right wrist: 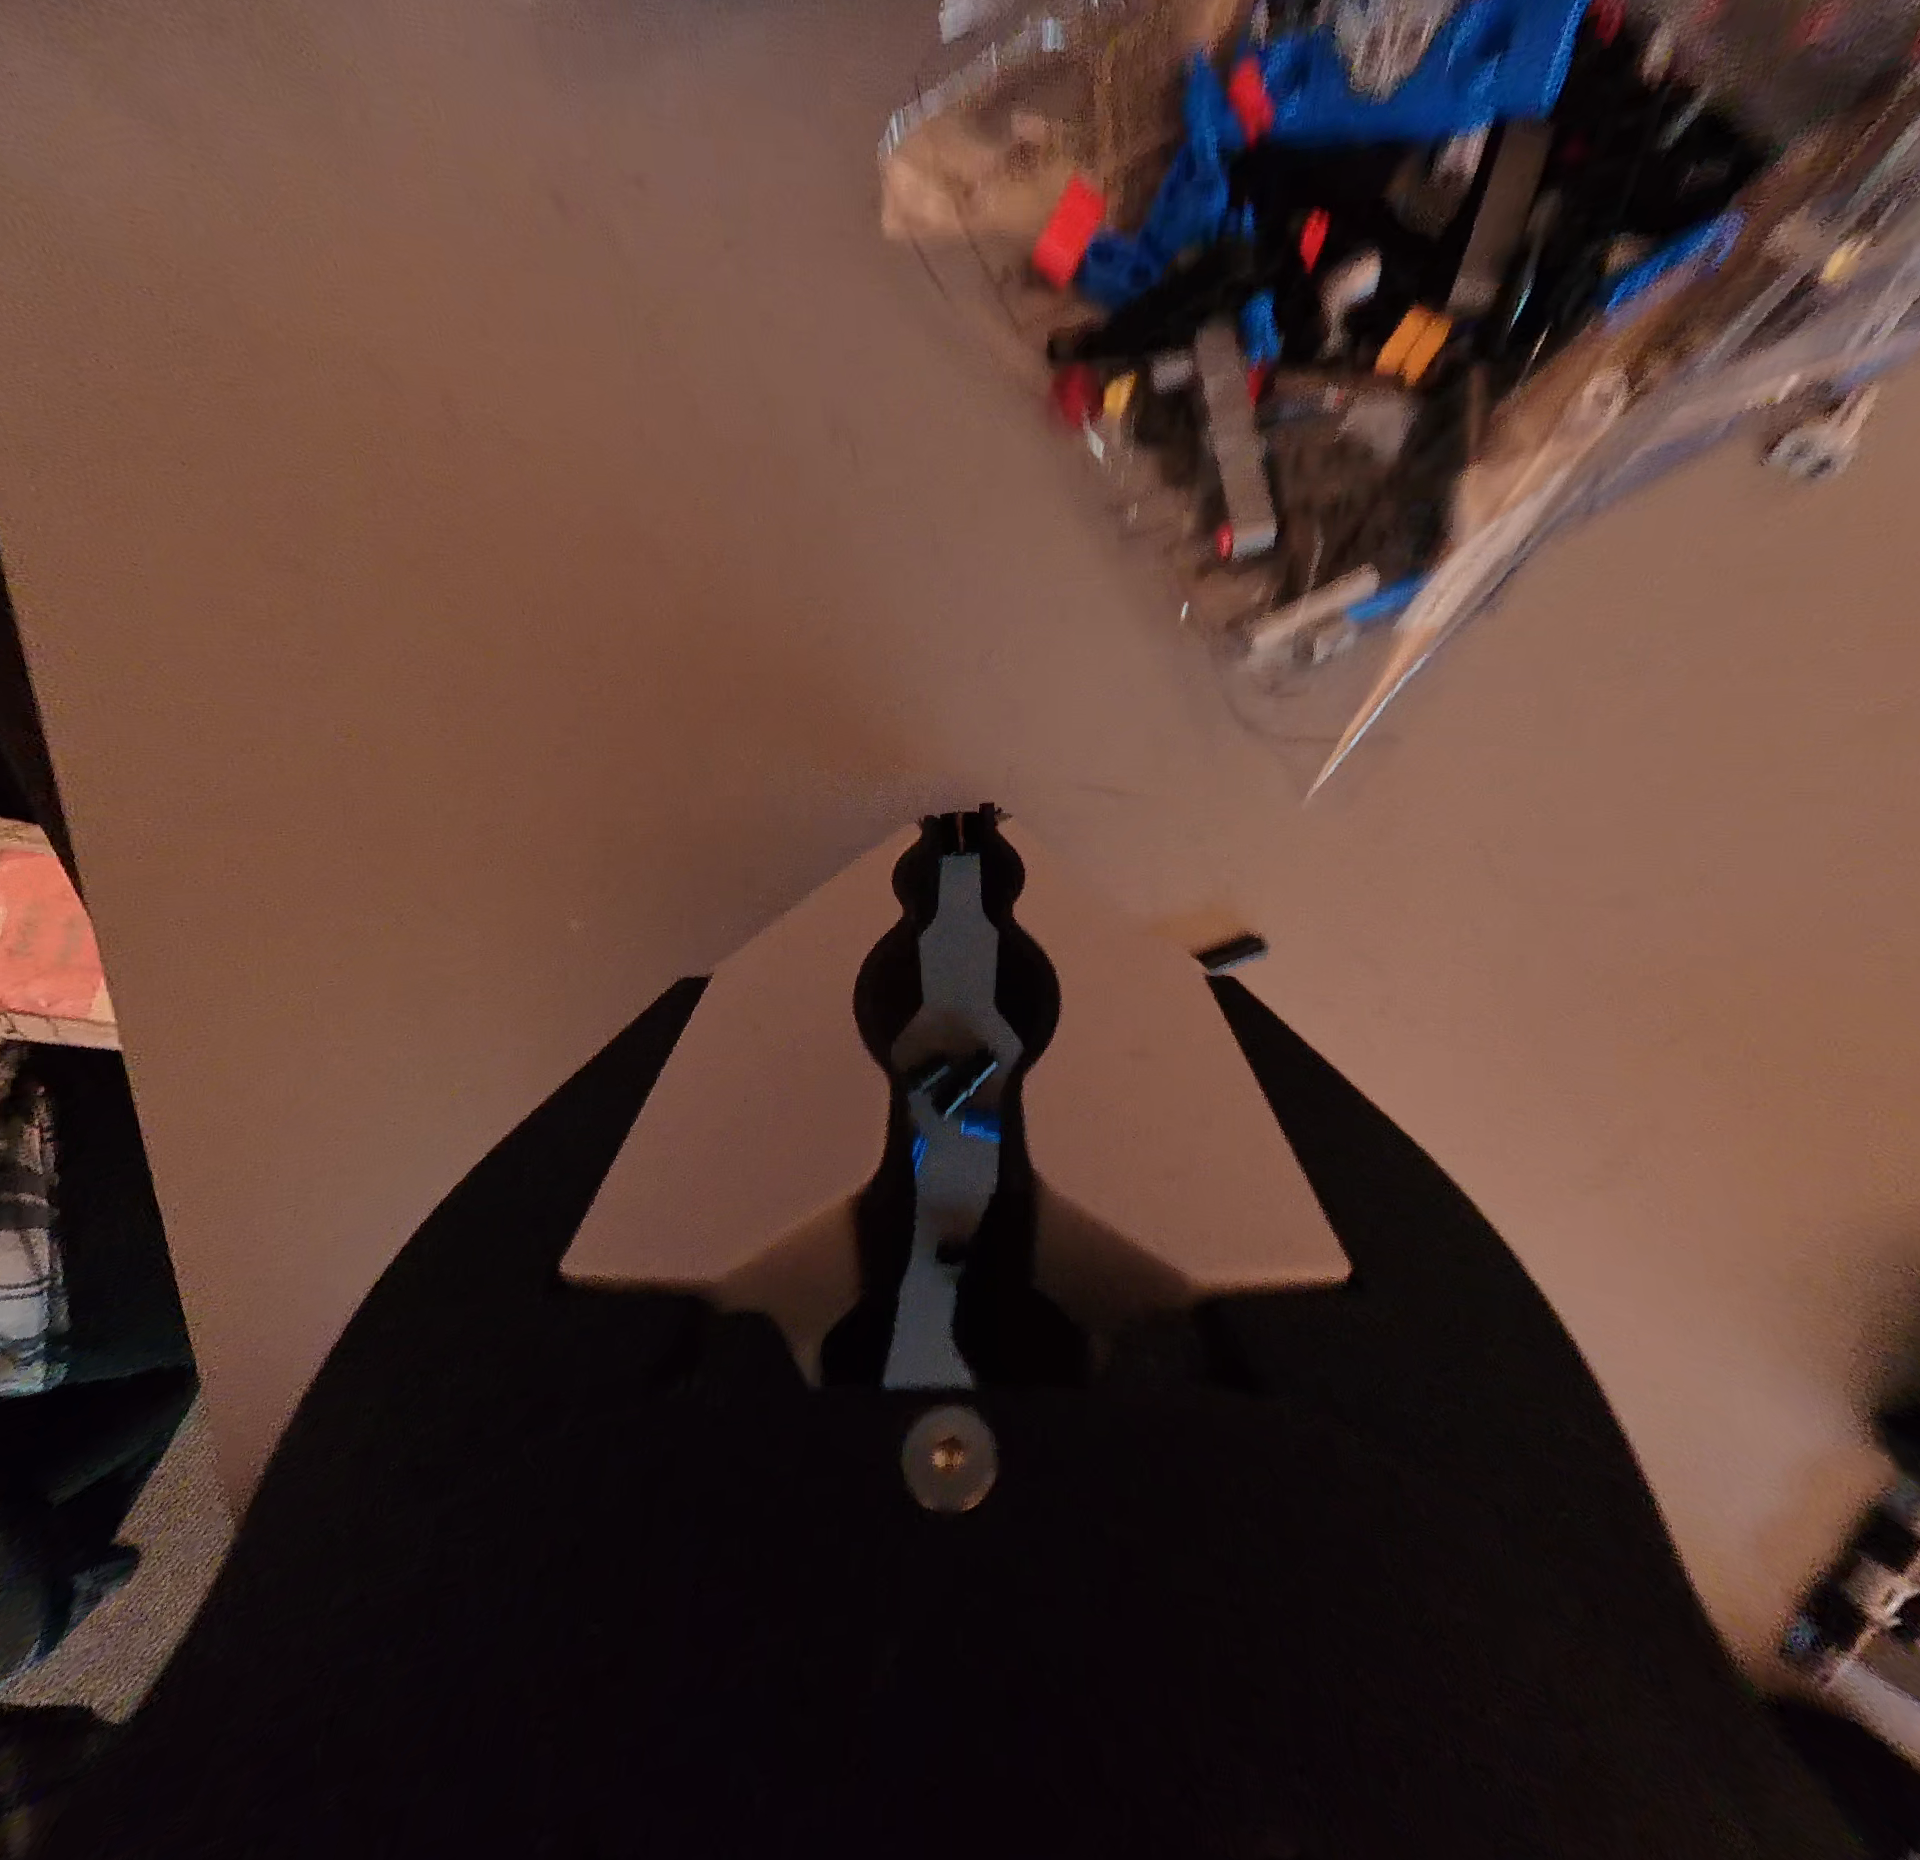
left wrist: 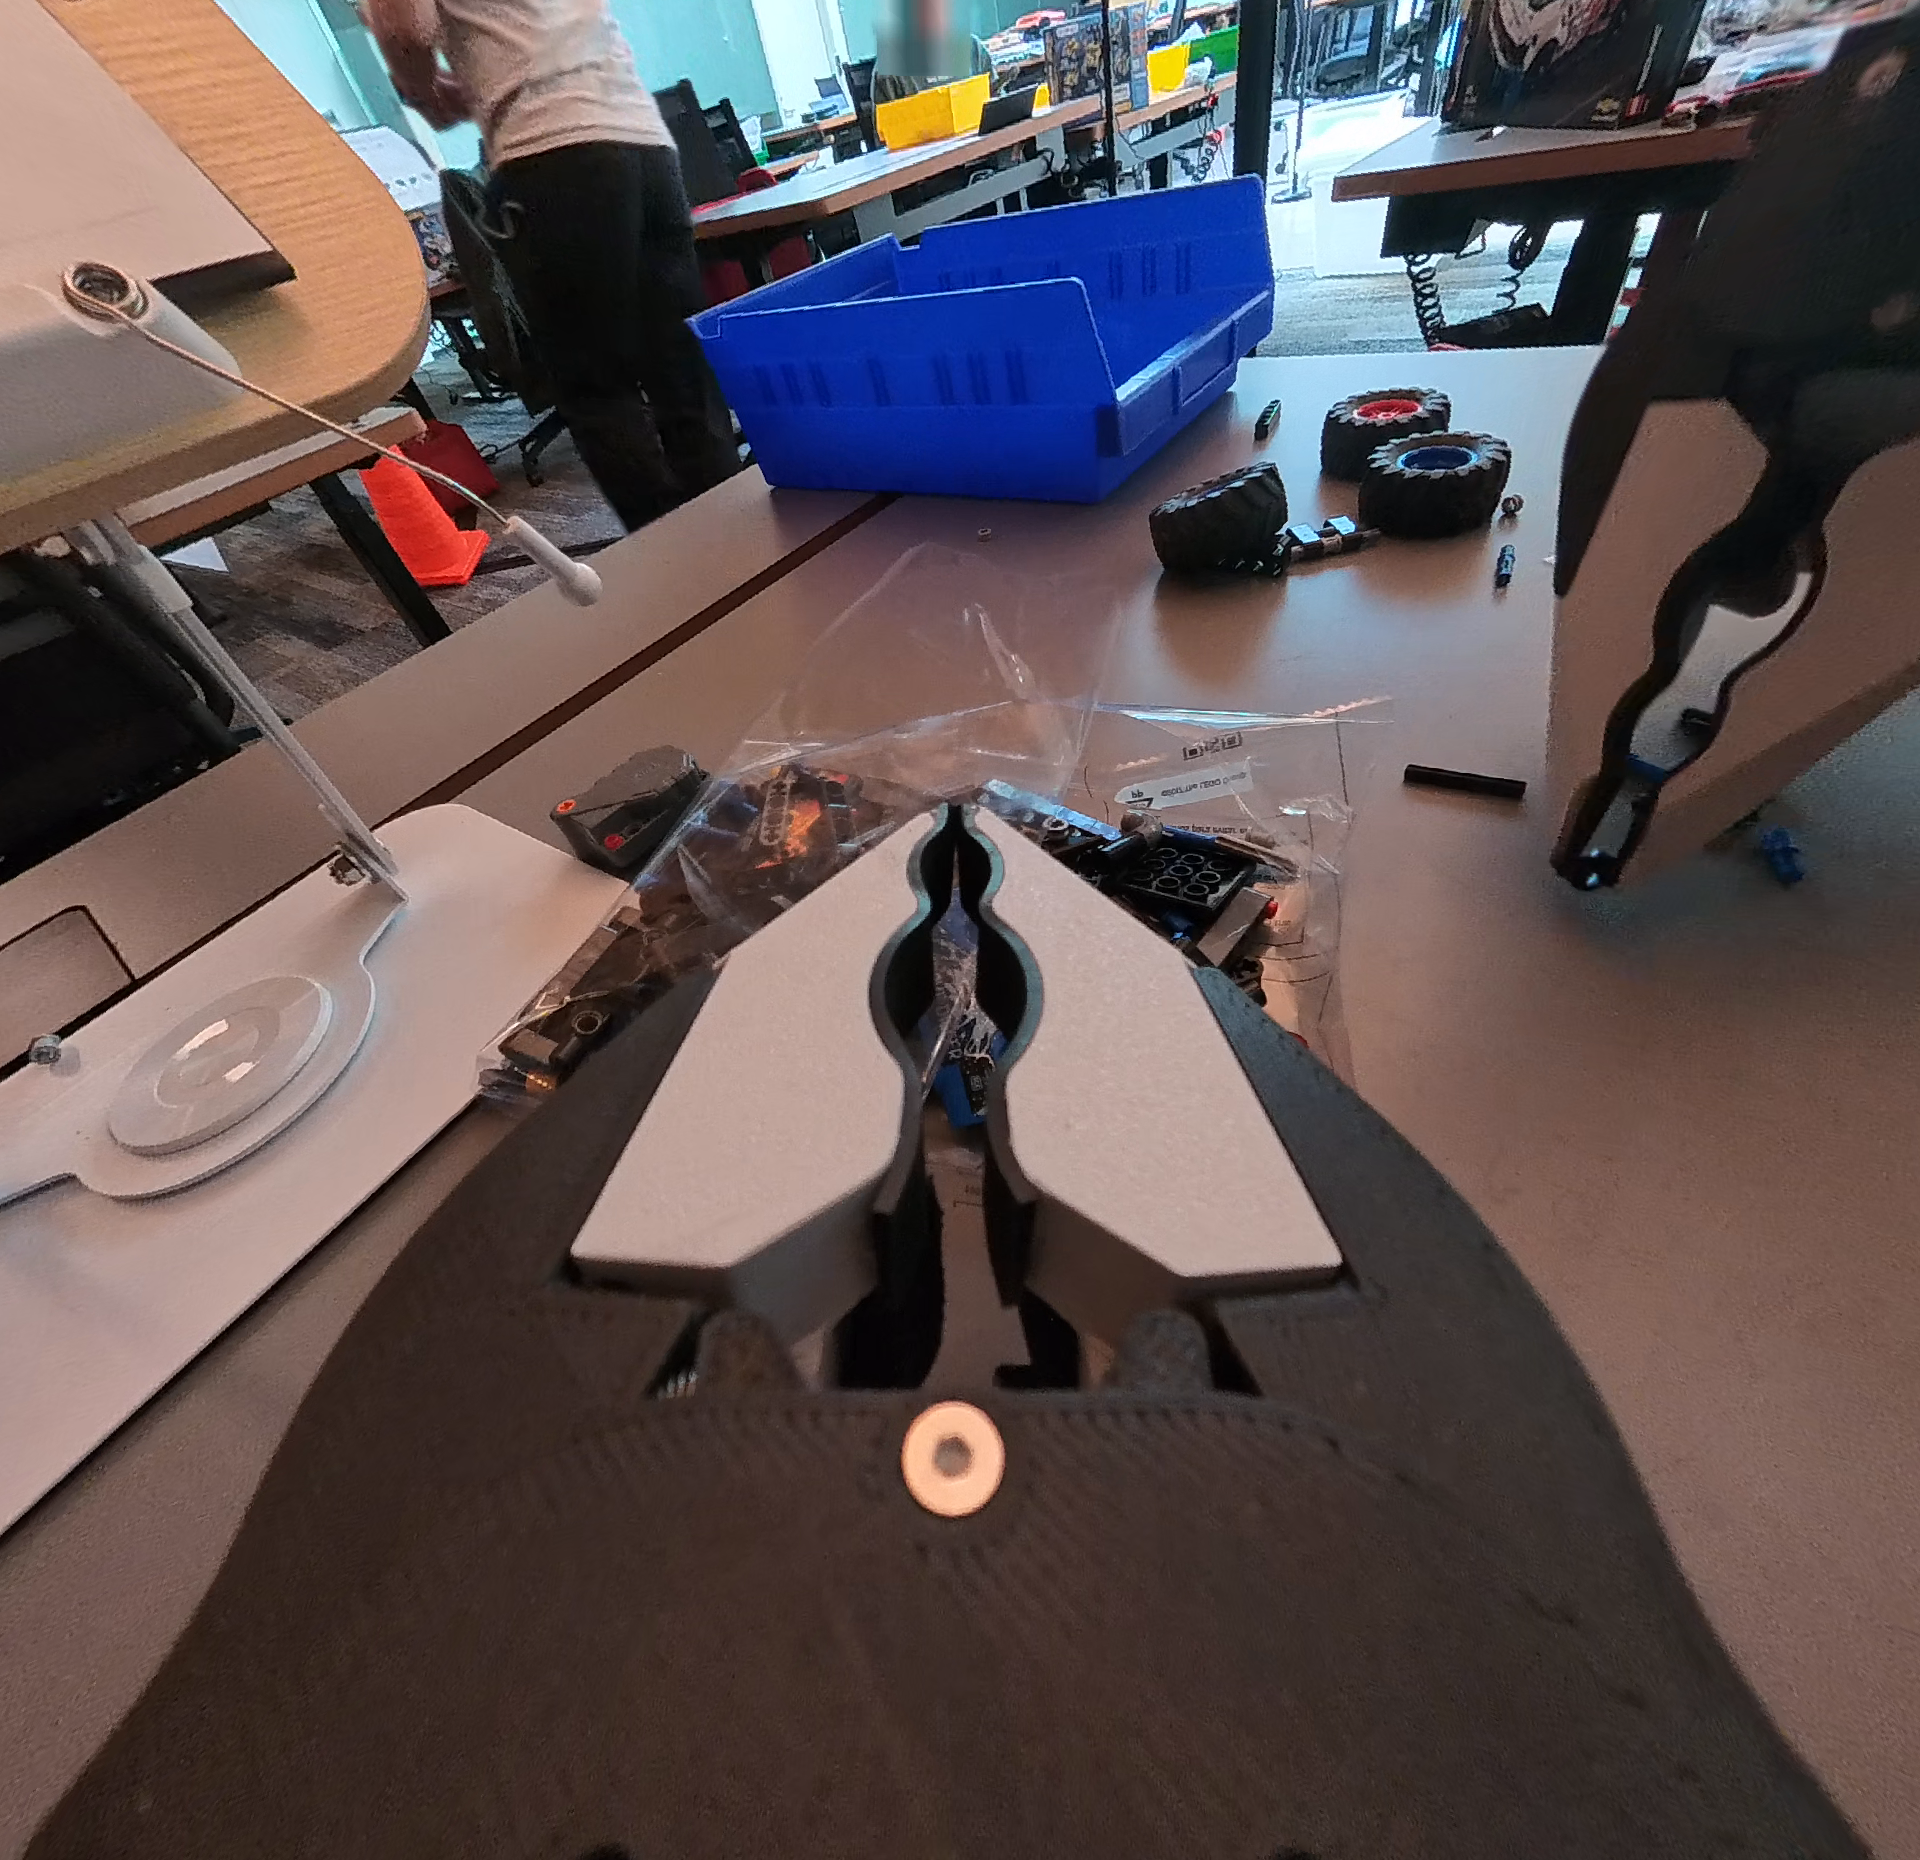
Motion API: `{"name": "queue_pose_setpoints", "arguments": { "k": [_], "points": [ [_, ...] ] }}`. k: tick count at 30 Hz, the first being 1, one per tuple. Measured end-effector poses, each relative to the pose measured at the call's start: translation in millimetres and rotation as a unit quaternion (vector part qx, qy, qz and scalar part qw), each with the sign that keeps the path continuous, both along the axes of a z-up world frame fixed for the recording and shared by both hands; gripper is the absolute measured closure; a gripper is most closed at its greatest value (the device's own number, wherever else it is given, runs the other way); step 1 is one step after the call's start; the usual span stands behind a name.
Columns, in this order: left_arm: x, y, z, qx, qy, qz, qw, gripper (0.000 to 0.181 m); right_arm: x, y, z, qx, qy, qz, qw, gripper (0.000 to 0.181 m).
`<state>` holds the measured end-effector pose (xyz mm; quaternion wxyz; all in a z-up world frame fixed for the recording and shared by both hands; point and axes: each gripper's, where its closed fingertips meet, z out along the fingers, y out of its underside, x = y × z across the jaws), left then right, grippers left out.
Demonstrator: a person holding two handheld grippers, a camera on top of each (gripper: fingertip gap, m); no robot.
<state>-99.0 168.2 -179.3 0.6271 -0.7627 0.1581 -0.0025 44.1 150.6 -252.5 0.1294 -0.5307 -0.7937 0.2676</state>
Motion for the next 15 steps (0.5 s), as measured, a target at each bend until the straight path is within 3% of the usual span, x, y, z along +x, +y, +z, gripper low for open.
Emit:
{"name": "queue_pose_setpoints", "arguments": {
  "k": [6,8,11,15],
  "points": [
    [0,0,0,0.0,0.0,0.001,1.0,0.181,-65,6,52,0.039,0.118,0.0,0.992,0.176],
    [-1,0,0,0.001,0.001,0.002,1.0,0.181,-85,20,49,0.047,0.111,-0.029,0.992,0.158],
    [-1,-1,1,0.001,-0.001,0.001,1.0,0.181,-84,28,44,0.051,0.093,-0.049,0.993,0.152],
    [1,0,0,-0.001,0.001,-0.003,1.0,0.181,-50,45,54,0.035,0.104,-0.098,0.989,0.153]
  ]
}}
